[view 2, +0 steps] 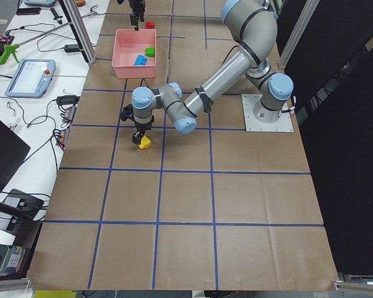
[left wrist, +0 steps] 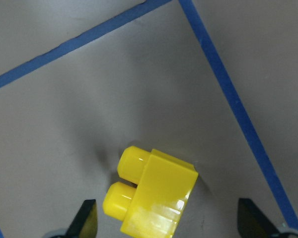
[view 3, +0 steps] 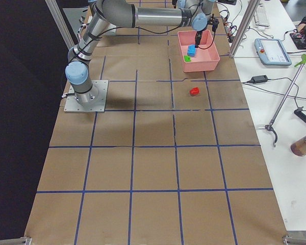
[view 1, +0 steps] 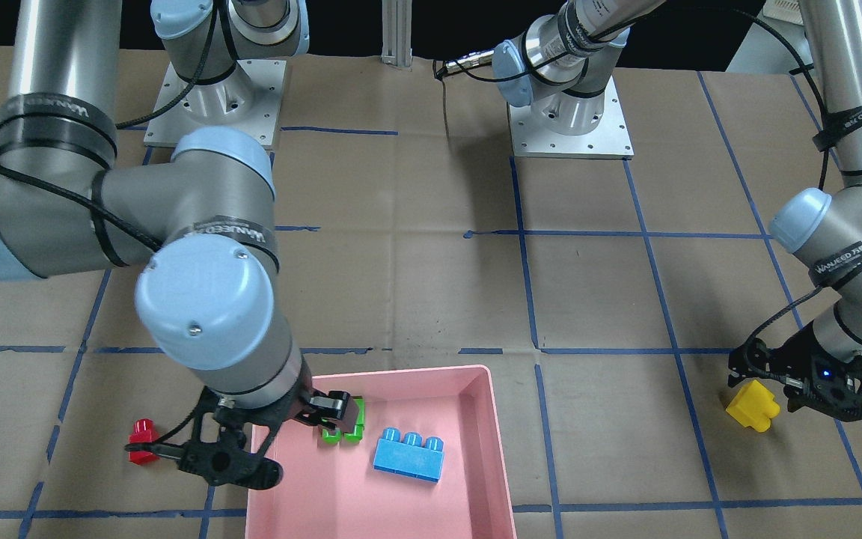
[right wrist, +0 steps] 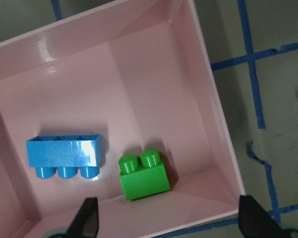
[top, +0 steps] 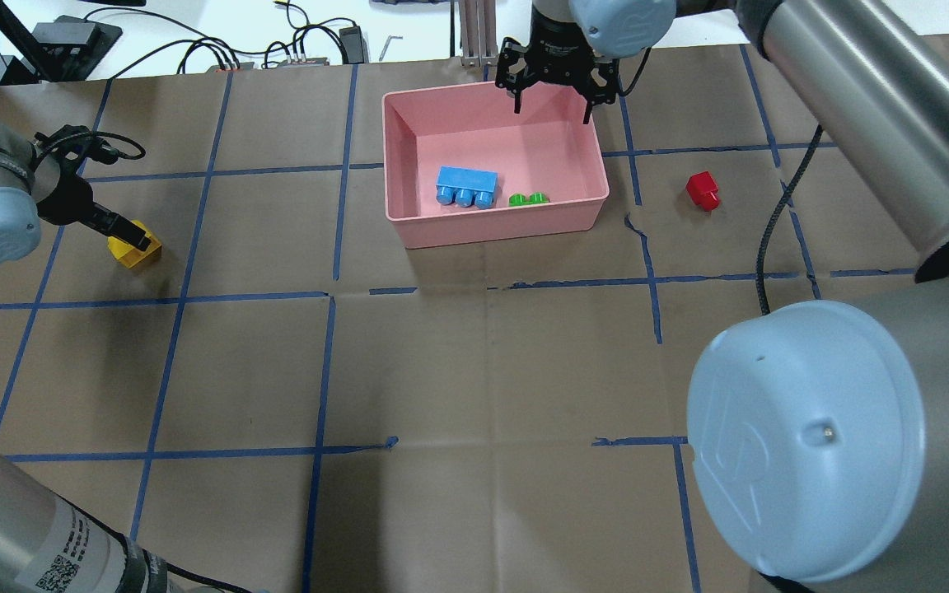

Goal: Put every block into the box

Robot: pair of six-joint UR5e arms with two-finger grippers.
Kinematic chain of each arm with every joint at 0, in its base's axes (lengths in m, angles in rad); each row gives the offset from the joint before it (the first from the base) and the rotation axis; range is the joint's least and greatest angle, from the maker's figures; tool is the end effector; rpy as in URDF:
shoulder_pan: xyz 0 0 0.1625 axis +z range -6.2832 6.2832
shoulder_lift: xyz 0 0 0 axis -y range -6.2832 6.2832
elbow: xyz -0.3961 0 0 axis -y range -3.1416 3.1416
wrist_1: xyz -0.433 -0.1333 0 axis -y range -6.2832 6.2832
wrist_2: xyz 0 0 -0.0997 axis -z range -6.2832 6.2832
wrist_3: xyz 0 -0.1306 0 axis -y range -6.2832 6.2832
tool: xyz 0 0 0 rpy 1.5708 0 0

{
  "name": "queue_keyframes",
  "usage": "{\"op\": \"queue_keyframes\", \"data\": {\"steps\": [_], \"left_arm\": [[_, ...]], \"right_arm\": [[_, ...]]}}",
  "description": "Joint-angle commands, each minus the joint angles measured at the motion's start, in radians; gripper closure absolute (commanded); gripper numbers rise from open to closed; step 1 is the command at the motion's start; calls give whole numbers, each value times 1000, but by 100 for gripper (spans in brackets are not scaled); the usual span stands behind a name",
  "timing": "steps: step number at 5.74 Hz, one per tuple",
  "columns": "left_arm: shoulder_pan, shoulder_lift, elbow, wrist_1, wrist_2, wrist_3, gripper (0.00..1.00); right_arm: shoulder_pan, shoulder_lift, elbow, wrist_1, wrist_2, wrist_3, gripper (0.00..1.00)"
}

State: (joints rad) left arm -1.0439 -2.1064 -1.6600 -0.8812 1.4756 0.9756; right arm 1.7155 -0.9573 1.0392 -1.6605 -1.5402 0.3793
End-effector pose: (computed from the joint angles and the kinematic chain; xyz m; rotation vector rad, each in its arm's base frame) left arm 0.2066 -0.6448 0.1266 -0.6969 -3.0323 0.1749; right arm 0.2455 -0.7326 0.3212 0.3638 3.0887 0.0006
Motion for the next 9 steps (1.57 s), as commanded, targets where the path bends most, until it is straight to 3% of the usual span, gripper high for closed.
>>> {"op": "queue_keyframes", "data": {"steps": [1, 3, 5, 7, 9], "left_arm": [[1, -27, 9, -19, 11, 6, 1], [-10, -43, 9, -4, 84, 50, 0], [-8, -43, 22, 24, 56, 98, 0], [-10, -69, 40, 25, 37, 101, 0], [-16, -81, 43, 24, 11, 88, 0]], "right_arm": [[-150, -81, 10, 127, 2, -231, 0], [-282, -89, 30, 140, -6, -519, 0], [-346, -87, 102, 124, -5, -756, 0], [-344, -74, 276, -62, 2, -840, 0], [-343, -74, 501, -378, 6, -852, 0]]}}
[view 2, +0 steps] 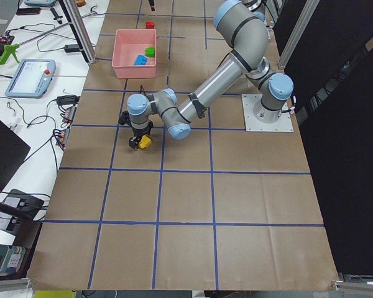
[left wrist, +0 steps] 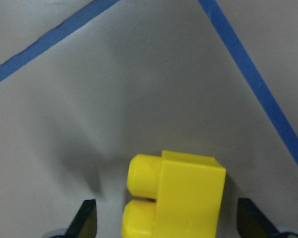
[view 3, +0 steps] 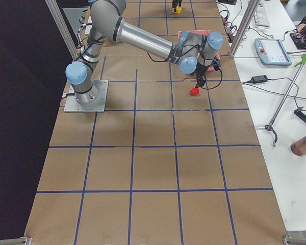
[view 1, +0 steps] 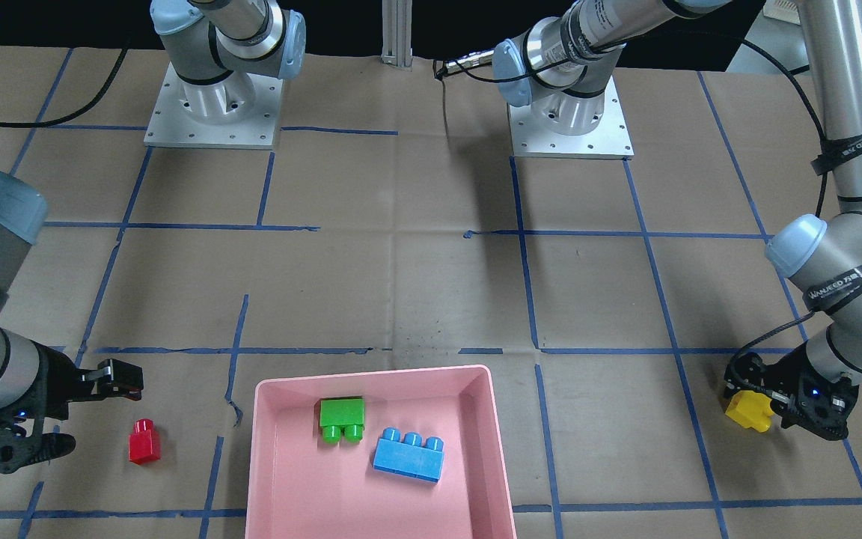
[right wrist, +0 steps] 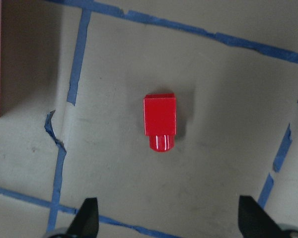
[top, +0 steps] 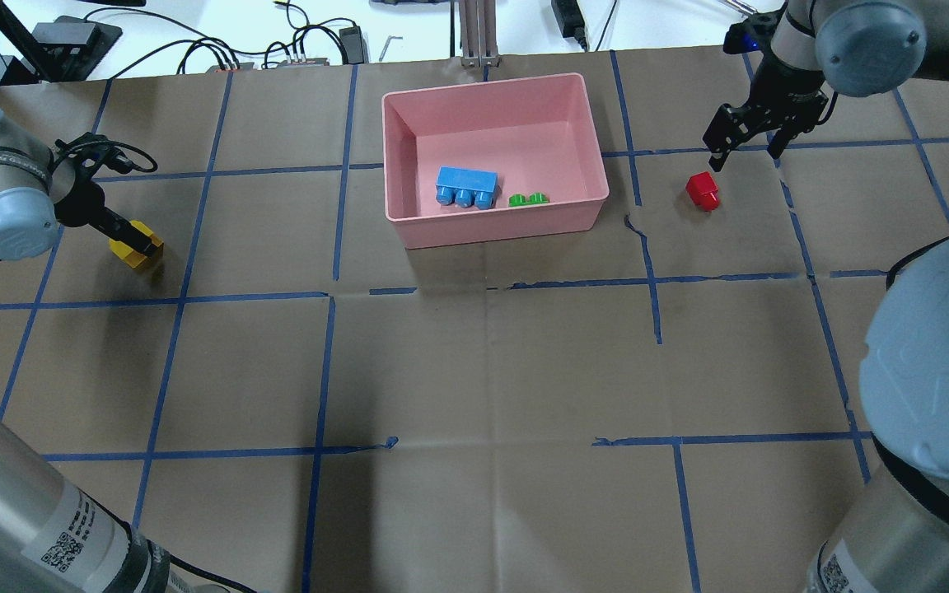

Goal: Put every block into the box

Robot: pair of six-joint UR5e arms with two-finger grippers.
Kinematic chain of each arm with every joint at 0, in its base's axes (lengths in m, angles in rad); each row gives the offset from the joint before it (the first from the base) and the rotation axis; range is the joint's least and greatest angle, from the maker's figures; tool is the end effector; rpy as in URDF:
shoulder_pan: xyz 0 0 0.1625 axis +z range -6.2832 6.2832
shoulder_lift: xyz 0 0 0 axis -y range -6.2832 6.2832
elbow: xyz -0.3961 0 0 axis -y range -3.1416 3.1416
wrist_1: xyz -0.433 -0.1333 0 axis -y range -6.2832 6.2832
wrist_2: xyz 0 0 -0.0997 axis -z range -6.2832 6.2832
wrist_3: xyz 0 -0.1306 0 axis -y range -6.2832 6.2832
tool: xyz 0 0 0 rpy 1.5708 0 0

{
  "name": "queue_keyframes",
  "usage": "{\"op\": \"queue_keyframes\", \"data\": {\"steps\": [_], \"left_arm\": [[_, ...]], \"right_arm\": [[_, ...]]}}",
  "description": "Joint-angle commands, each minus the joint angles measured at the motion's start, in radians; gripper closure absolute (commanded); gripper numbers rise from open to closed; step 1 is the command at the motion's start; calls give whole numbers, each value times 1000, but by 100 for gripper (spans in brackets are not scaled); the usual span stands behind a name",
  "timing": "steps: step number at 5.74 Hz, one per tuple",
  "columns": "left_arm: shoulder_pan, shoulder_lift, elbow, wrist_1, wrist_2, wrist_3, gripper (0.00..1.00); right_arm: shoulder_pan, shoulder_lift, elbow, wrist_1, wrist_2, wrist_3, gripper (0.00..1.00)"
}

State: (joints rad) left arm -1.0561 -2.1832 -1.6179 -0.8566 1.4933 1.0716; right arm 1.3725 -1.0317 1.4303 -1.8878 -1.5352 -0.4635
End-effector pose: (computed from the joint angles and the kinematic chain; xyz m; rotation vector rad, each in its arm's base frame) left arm 0.2082 -0.6595 0.0967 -0.8615 -3.0016 0.1462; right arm -0.0009 -0.7048 0.1962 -0.4050 3.0530 0.1011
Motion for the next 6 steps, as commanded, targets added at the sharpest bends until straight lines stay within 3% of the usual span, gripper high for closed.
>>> {"op": "queue_keyframes", "data": {"steps": [1, 2, 3, 4, 5, 6], "left_arm": [[-4, -6, 3, -1, 1, -12, 31], [-4, -3, 1, -1, 5, -13, 63], [-5, 6, 3, -1, 2, -13, 81], [-16, 37, 4, -9, -7, -59, 90], [-72, 89, 3, -15, -115, -228, 90], [-155, 120, 6, -15, -139, -433, 90]], "right_arm": [[0, 8, 168, -268, 3, -76, 0], [2, 43, 168, -292, 3, -92, 0], [3, 64, 167, -333, 4, -86, 0], [3, 80, 164, -355, 6, -83, 1], [3, 79, 154, -353, 9, -77, 2], [3, 79, 153, -359, 10, -67, 11]]}}
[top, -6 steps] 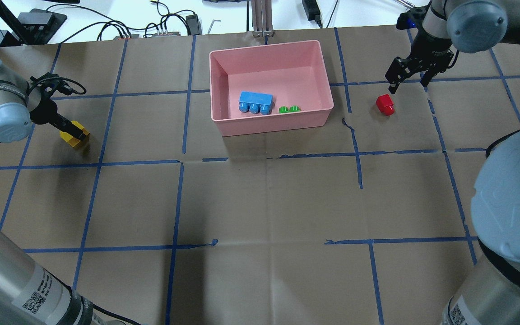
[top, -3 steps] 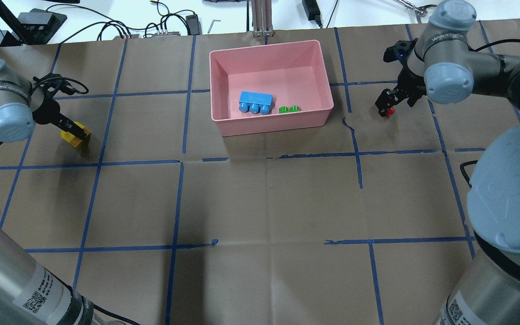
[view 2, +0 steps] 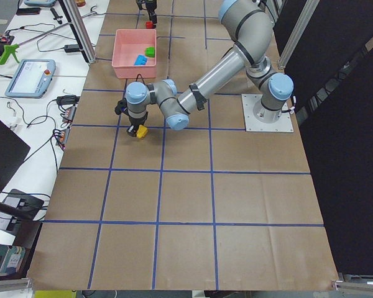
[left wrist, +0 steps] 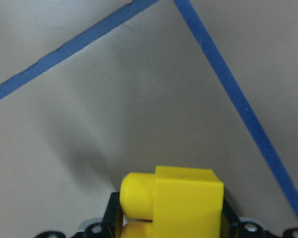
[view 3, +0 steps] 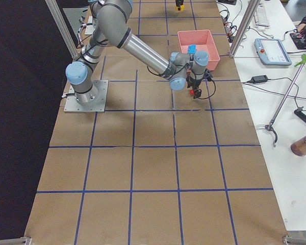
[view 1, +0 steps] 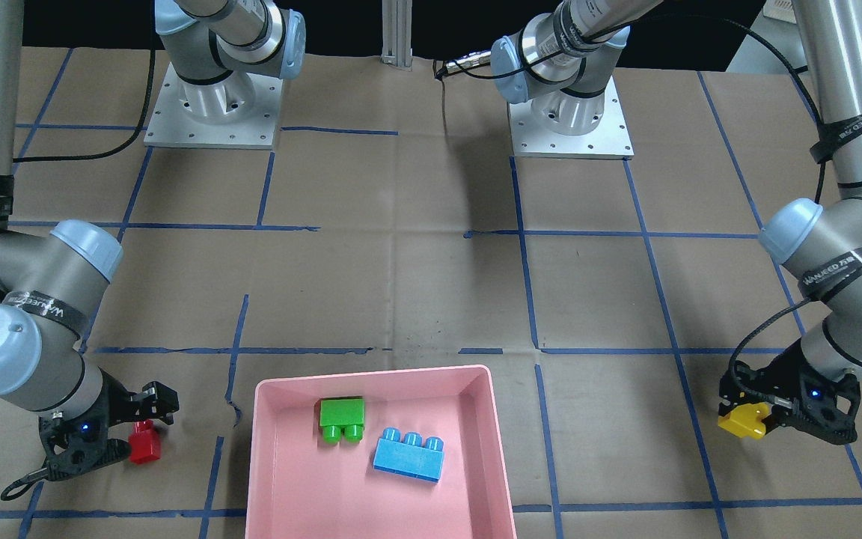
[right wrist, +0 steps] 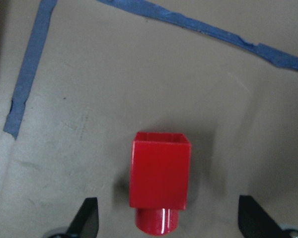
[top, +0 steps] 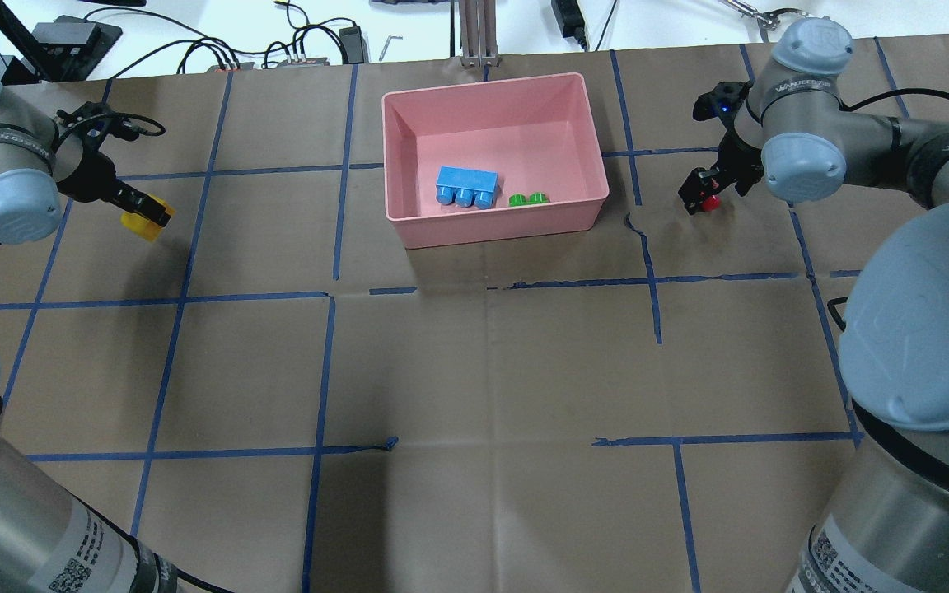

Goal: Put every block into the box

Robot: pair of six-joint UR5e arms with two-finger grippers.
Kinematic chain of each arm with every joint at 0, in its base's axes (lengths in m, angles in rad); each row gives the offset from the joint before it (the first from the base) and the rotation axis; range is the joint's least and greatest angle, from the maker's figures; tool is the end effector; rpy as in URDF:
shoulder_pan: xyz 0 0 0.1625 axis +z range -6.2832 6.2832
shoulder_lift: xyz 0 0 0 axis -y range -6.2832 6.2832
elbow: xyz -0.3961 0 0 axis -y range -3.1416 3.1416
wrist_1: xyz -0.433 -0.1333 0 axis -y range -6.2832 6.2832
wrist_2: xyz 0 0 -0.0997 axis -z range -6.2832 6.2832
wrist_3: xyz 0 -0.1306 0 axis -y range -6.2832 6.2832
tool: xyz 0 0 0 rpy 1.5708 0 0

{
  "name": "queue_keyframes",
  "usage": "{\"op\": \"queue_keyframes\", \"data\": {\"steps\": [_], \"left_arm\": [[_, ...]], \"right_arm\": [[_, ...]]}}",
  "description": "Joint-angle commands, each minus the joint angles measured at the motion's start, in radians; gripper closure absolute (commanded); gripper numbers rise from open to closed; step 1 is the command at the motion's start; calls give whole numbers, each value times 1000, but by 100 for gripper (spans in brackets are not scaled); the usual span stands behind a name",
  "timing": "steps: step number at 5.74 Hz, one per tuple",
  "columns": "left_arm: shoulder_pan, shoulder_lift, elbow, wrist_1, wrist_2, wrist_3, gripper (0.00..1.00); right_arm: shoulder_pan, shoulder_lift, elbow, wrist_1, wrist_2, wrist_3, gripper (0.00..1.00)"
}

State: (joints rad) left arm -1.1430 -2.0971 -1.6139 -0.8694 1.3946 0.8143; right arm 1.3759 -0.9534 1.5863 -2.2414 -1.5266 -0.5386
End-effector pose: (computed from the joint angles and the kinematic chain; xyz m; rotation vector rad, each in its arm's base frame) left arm 0.1397 -0.6830 0.1572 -0.6049 -2.9980 0.3216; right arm 0.0042 -0.6970 0.1027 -0.5336 3.0668 -0.0795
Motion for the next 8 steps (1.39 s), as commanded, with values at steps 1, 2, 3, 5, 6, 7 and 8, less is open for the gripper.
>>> {"op": "queue_keyframes", "data": {"steps": [1, 2, 3, 5, 6, 7, 8], "left_arm": [[-160, 55, 26, 4, -40, -390, 90], [-255, 52, 98, 4, -81, -648, 90], [-347, 33, 170, 7, -97, -867, 90], [-496, -76, 321, 10, -106, -1196, 90], [-580, -162, 415, 16, -121, -1322, 83], [-610, -211, 439, 13, -121, -1354, 38], [-621, -207, 402, 13, -120, -1357, 4]], "right_arm": [[3, 1, -3, -27, 43, 21, 12], [5, 1, -3, -37, 55, 32, 17], [5, 1, -3, -37, 53, 31, 24], [3, 2, -2, -32, 40, 29, 26], [3, 1, -2, -26, 39, 29, 36], [3, -1, -2, -24, 37, 29, 46], [3, -2, -2, -23, 39, 29, 56]]}}
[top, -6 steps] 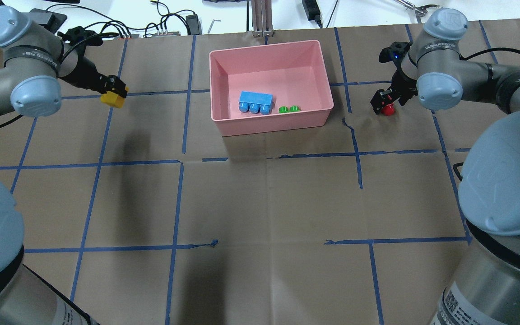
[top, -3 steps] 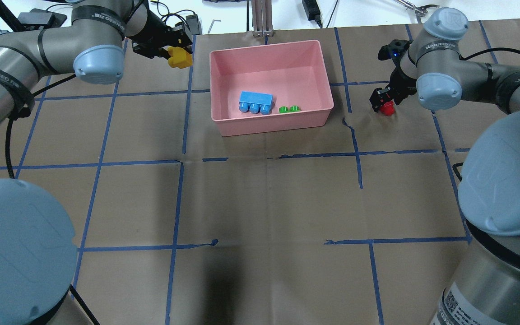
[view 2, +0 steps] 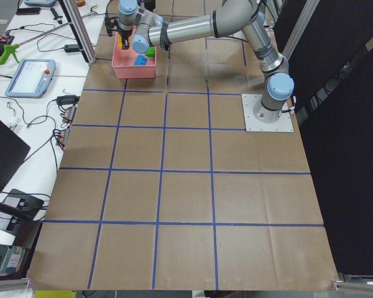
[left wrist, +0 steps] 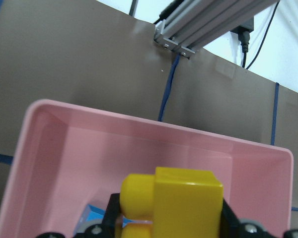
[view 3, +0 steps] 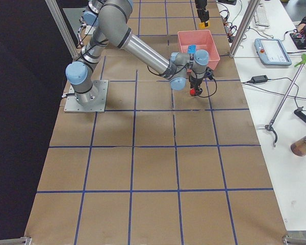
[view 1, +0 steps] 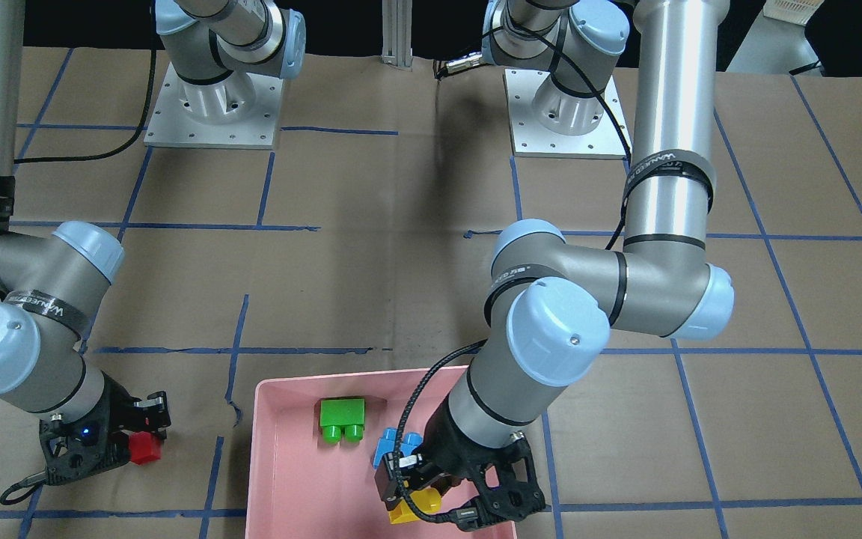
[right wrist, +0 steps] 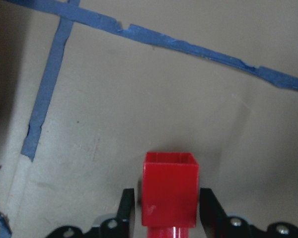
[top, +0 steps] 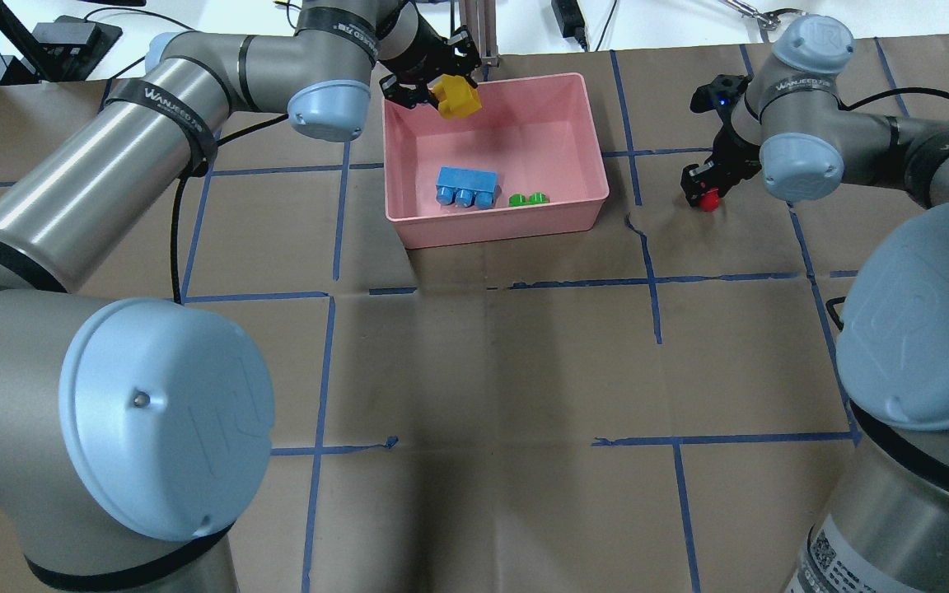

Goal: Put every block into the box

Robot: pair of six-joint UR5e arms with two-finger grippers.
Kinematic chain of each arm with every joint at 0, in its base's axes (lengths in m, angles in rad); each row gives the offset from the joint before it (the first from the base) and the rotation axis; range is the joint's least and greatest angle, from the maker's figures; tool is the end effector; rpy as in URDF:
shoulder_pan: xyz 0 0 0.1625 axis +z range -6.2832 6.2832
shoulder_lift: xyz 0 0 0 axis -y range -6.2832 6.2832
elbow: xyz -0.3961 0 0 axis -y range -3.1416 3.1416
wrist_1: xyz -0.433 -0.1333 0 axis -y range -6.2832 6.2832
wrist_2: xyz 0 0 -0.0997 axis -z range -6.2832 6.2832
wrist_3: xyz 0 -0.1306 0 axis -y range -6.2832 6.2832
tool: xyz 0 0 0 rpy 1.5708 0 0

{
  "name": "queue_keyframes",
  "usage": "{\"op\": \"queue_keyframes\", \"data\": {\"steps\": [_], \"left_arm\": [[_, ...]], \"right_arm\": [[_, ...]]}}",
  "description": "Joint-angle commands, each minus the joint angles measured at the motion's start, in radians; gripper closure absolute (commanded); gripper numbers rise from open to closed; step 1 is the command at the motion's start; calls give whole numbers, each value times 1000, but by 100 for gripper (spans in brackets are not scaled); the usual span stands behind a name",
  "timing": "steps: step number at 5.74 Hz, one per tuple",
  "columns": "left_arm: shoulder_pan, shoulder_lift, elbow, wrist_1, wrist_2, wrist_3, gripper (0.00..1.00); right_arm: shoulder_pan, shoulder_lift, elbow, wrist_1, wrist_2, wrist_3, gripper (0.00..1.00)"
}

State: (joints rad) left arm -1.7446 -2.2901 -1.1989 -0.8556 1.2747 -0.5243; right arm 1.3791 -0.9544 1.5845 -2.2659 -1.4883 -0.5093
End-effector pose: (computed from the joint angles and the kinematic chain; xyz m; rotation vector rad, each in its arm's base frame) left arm -0.3082 -0.7643 0.2323 0.4001 -2.6924 0.3368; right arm 0.0106 -0.7016 0.1072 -0.4917 3.0439 -0.1379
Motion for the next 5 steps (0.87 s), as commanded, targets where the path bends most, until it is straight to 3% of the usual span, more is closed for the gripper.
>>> {"op": "queue_keyframes", "data": {"steps": [1, 2, 3, 4, 5], "left_arm": [[-22, 13, -52, -6, -1, -19, 1], [-6, 27, -70, -10, -2, 12, 1], [57, 49, -73, -29, 5, 136, 1], [116, 75, -74, -90, 11, 297, 1], [160, 136, -73, -240, 128, 449, 1]], "right_arm": [[0, -3, 0, 2, 0, 0, 67], [0, -6, -3, 0, 0, 2, 75], [0, -12, -26, 2, 0, 2, 75], [-2, -18, -125, 119, 0, 14, 75], [0, -23, -287, 323, -1, 76, 75]]}}
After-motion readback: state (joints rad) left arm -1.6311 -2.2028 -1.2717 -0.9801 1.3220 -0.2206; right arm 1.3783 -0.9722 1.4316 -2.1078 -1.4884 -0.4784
